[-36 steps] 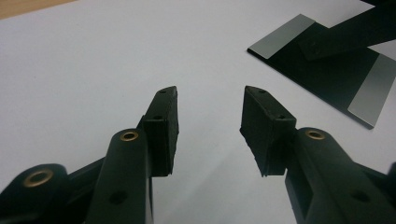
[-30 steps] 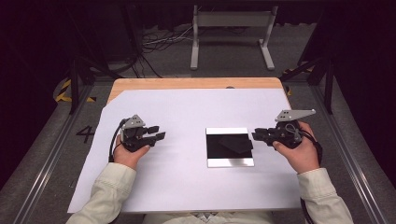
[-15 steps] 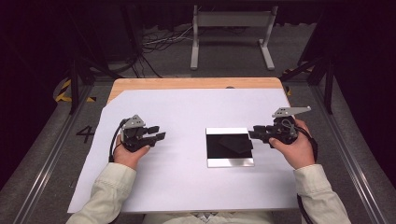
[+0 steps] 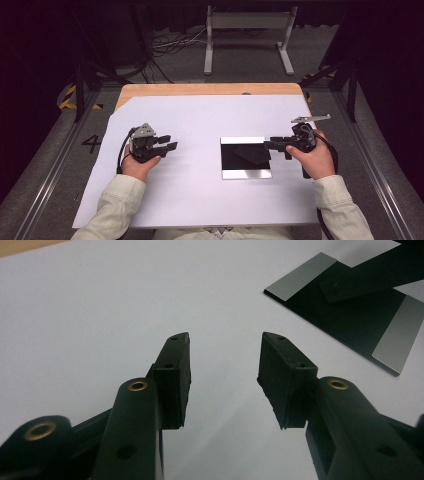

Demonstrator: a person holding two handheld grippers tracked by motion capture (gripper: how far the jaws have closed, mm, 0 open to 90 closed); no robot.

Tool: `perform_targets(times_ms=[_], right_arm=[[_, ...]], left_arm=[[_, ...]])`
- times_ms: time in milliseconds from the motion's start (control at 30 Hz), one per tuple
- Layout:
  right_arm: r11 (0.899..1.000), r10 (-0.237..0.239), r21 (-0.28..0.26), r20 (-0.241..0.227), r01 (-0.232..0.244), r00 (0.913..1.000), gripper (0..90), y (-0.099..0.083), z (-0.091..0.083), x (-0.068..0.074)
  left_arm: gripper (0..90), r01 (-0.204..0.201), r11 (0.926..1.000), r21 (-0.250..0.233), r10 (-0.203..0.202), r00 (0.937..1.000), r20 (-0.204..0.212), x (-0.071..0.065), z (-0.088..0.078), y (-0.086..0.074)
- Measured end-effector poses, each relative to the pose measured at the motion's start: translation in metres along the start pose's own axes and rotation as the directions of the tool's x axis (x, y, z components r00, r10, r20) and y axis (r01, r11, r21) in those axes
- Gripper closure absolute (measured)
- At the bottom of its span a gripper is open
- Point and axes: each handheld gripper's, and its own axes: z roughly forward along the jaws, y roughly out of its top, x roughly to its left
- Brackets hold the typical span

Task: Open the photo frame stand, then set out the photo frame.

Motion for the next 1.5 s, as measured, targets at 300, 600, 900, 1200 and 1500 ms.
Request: perform_targets(times_ms=[300, 600, 900, 1200, 1500], right_arm=[[0.992, 0.109, 0.063, 0.0, -0.109, 0.994, 46.2, -0.005, 0.012, -0.004], [0.976, 0.185, 0.12, -0.025, -0.181, 0.9824, 42.2, -0.009, 0.022, -0.006], [0.96, 0.236, 0.163, -0.045, -0.226, 0.9706, 39.6, -0.013, 0.031, -0.008], [0.947, 0.277, 0.19, -0.081, -0.258, 0.9573, 38.6, -0.015, 0.038, -0.007], [0.936, 0.306, 0.218, -0.12, -0.276, 0.9444, 40.1, -0.016, 0.043, -0.005]], left_arm=[[56.8, -0.001, 1.0, 0.001, 0.001, 1.0, 0.001, 0.0, 0.0, 0.0], [56.8, 0.0, 1.0, 0.0, 0.0, 1.0, -0.005, 0.0, -0.001, 0.0], [56.9, 0.004, 1.0, -0.006, -0.004, 0.9999, -0.012, 0.0, -0.002, 0.0], [56.8, 0.003, 1.0, -0.003, -0.003, 0.9999, -0.014, 0.0, -0.001, -0.001], [56.6, 0.003, 1.0, -0.001, -0.003, 0.9998, -0.018, 0.0, -0.001, -0.001]])
